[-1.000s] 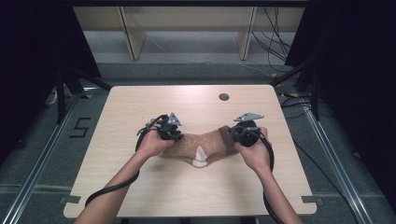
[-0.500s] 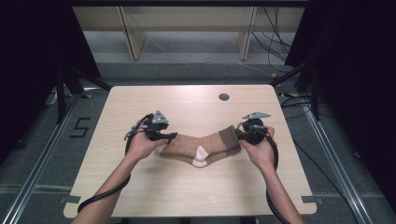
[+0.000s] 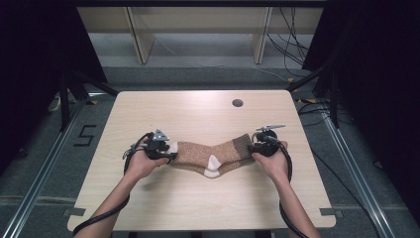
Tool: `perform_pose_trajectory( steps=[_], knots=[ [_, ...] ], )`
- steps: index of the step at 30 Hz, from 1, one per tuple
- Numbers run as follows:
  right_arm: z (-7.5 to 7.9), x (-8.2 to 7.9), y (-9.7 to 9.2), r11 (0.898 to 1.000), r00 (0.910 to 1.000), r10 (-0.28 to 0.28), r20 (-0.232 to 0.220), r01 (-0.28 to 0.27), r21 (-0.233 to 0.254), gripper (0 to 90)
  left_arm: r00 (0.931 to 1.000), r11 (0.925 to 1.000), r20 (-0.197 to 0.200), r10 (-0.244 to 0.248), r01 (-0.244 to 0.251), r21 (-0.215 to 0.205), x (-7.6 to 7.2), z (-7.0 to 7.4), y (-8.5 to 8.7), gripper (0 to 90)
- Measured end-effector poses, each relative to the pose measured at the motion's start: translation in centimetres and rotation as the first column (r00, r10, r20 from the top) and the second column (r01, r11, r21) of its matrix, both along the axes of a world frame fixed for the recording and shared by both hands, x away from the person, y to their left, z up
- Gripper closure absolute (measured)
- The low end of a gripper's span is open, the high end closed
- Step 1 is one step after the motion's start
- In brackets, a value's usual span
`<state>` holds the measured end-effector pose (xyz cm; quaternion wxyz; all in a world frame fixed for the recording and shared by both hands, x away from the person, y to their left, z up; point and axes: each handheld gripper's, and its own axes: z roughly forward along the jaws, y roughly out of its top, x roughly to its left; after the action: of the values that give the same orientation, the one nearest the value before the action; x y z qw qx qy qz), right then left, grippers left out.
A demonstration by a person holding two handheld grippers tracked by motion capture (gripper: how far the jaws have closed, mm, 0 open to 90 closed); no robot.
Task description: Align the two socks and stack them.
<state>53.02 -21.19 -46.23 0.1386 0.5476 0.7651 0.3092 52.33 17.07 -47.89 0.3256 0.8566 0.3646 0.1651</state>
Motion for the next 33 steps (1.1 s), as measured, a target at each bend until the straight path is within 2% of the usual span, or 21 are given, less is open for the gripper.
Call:
perform_pose_trajectory(
  steps=[1,2,3,5,8,9,10,11,17,18,19,20,22,24,25,28,29,30,31,32,33],
  knots=[
    [-0.1,0.0,-0.1,1.0,0.9997,0.021,0.014,-0.02,-0.022,73.7,1.0,1.0,0.006,-0.001,0.001,0.008,0.0,0.0,-0.1,58.3],
    [0.0,-0.1,0.0,1.0,0.9999,0.013,-0.002,-0.013,-0.01,75.4,1.0,0.9999,0.01,0.0,0.0,0.016,-0.1,0.0,-0.2,60.7],
    [0.1,-0.1,0.2,1.0,1.0,-0.008,0.006,0.008,-0.014,77.4,0.9999,0.9997,0.011,0.001,-0.001,0.022,-0.2,0.0,-0.3,63.5],
    [0.3,-0.1,0.1,1.0,0.9999,0.002,0.016,-0.001,-0.031,79.7,0.9999,0.9995,0.011,0.012,-0.012,0.029,-0.3,0.0,-0.5,69.7],
    [0.3,-0.2,0.1,1.0,0.9997,0.012,0.02,-0.011,-0.017,80.9,0.9998,0.9991,0.007,0.019,-0.02,0.037,-0.3,0.1,-0.6,75.6],
    [0.6,-0.4,0.2,1.0,0.9999,-0.008,0.012,0.008,-0.028,81.3,0.9996,0.9995,0.008,0.025,-0.025,0.019,-0.4,0.2,-0.6,77.4],
    [0.5,-0.4,0.1,1.0,0.9995,0.009,0.032,-0.008,-0.027,81.4,0.9996,0.9995,0.004,0.029,-0.029,0.012,-0.4,0.4,-0.5,78.5],
    [0.8,-0.6,0.1,1.0,0.9998,-0.001,0.02,0.001,-0.014,81.6,0.9997,0.9997,0.005,0.024,-0.024,0.008,-0.5,0.6,-0.4,79.7],
    [2.2,-1.9,0.1,1.0,0.9991,0.007,0.041,-0.006,-0.011,81.8,0.9998,0.9999,0.013,0.013,-0.012,-0.01,-1.3,2.5,0.3,80.6],
    [2.4,-2.1,0.2,1.0,0.999,0.017,0.041,-0.017,0.005,81.8,0.9998,0.9999,0.015,0.011,-0.011,-0.009,-1.3,2.8,0.4,80.6],
    [2.7,-2.2,0.0,0.999,0.9976,0.033,0.06,-0.032,-0.014,81.8,0.9998,0.9998,0.016,0.015,-0.015,-0.011,-1.4,3.0,0.5,80.6],
    [2.9,-2.4,0.1,1.0,0.9981,0.027,0.054,-0.028,0.013,81.9,0.9998,0.9999,0.017,0.013,-0.013,-0.011,-1.4,3.2,0.7,80.6],
    [3.3,-2.7,0.1,0.999,0.9978,0.037,0.056,-0.038,0.009,81.8,0.9998,0.9996,0.01,0.019,-0.019,-0.019,-1.5,3.5,0.9,80.6],
    [3.4,-3.0,0.1,0.999,0.9975,0.036,0.06,-0.036,-0.001,81.8,0.9995,0.9992,-0.004,0.03,-0.03,-0.028,-1.4,3.4,1.0,80.5],
    [3.4,-3.1,0.1,0.999,0.9985,0.041,0.035,-0.041,-0.004,81.8,0.9995,0.999,-0.012,0.03,-0.031,-0.033,-1.3,3.2,1.1,80.4],
    [3.1,-3.1,0.0,0.999,0.999,0.043,0.013,-0.043,0.006,81.7,0.999,0.999,-0.034,0.03,-0.031,-0.032,-1.0,2.5,1.1,80.0],
    [2.8,-2.9,-0.1,0.998,0.9979,0.062,0.018,-0.062,0.012,81.6,0.9986,0.9988,-0.041,0.033,-0.035,-0.034,-1.0,2.3,1.0,79.8],
    [2.7,-2.9,0.0,0.999,0.9989,0.046,0.001,-0.046,0.007,81.4,0.9986,0.9989,-0.042,0.033,-0.035,-0.031,-0.9,2.0,1.0,79.5],
    [2.4,-2.6,-0.1,0.998,0.9983,0.057,0.007,-0.057,-0.013,81.0,0.9985,0.999,-0.042,0.034,-0.035,-0.028,-0.8,1.7,0.9,78.7],
    [2.1,-2.5,0.2,1.0,0.9994,0.029,-0.017,-0.03,-0.009,79.6,0.9985,0.9986,-0.036,0.04,-0.041,-0.034,-0.7,1.5,0.8,76.8],
    [1.6,-2.2,0.0,0.999,0.999,0.042,-0.014,-0.042,-0.032,74.7,0.9986,0.9984,-0.03,0.045,-0.046,-0.035,-0.7,1.5,0.8,71.3]
  ],
)
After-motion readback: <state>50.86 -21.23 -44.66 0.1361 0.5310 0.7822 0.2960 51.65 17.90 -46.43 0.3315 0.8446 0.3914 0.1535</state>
